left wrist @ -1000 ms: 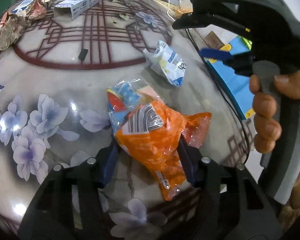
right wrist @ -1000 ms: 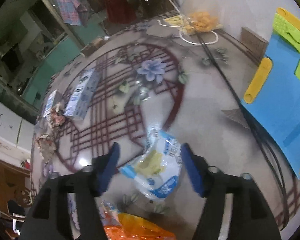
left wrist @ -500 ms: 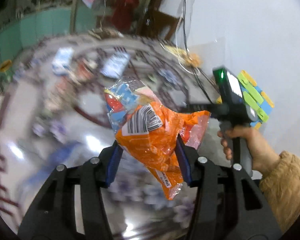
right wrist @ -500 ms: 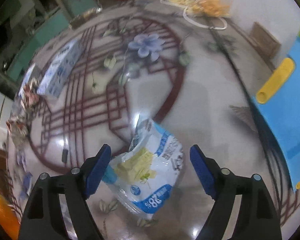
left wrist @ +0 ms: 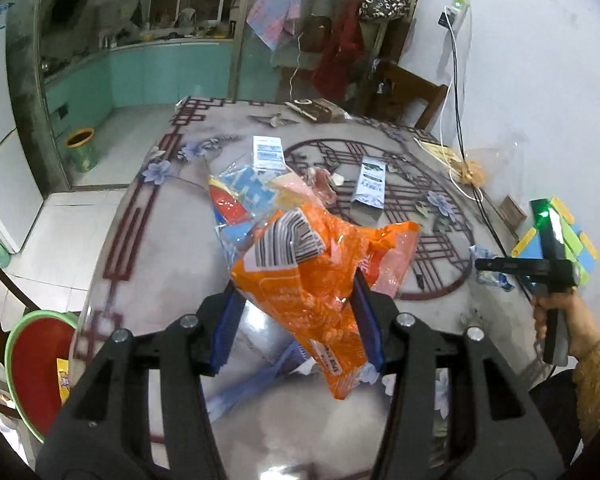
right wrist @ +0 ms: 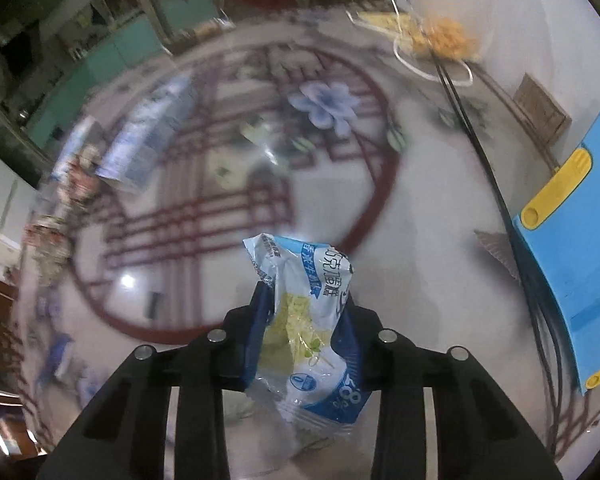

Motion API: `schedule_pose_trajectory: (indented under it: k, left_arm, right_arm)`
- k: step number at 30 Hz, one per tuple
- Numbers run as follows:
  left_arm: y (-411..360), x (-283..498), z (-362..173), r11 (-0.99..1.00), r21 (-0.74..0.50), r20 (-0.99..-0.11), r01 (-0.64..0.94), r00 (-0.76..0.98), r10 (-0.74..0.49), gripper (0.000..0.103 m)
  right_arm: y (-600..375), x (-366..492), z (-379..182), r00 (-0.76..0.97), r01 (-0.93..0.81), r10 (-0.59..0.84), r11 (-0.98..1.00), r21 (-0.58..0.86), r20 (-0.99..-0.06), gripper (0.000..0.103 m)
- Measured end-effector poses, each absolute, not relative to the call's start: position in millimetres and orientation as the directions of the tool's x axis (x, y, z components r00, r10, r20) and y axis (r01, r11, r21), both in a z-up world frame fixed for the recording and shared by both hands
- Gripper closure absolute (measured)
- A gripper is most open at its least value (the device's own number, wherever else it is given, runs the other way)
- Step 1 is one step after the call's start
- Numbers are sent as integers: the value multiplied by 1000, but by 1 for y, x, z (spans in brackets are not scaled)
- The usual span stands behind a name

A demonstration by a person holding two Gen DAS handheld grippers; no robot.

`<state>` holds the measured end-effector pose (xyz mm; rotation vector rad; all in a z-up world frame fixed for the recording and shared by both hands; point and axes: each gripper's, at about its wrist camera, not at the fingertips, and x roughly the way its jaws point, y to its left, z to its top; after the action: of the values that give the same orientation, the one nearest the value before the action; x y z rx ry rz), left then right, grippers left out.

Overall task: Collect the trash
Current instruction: 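Carry the orange bag and white-blue bag from the table to the red bucket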

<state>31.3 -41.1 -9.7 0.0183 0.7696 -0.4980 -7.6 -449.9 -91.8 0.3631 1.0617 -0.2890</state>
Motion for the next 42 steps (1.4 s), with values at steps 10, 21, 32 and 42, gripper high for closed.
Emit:
schedule_pose_trajectory:
  k: [10,21,32,42]
  left_arm:
    - [-20,27,9,887,-140,-618,440,661,-426,52]
    - [8,24,16,893,-178,-597,414,676,-432,52]
    - [48,22,17,911,-200,-586,362,701,-407,52]
    - [76,18,19,929,-193,-579,317,727,-368,52]
  right_arm:
    - [-357,-38,-26,685,263,-73,953,153,-725,70]
    - [-254,-32,-13,730,100,43,981,169,-682,70]
    - [-198,-27,-3,749,9,94,988,151,-656,69]
    - [-153,-20,-9,730,-69,136,990,127,-670,69]
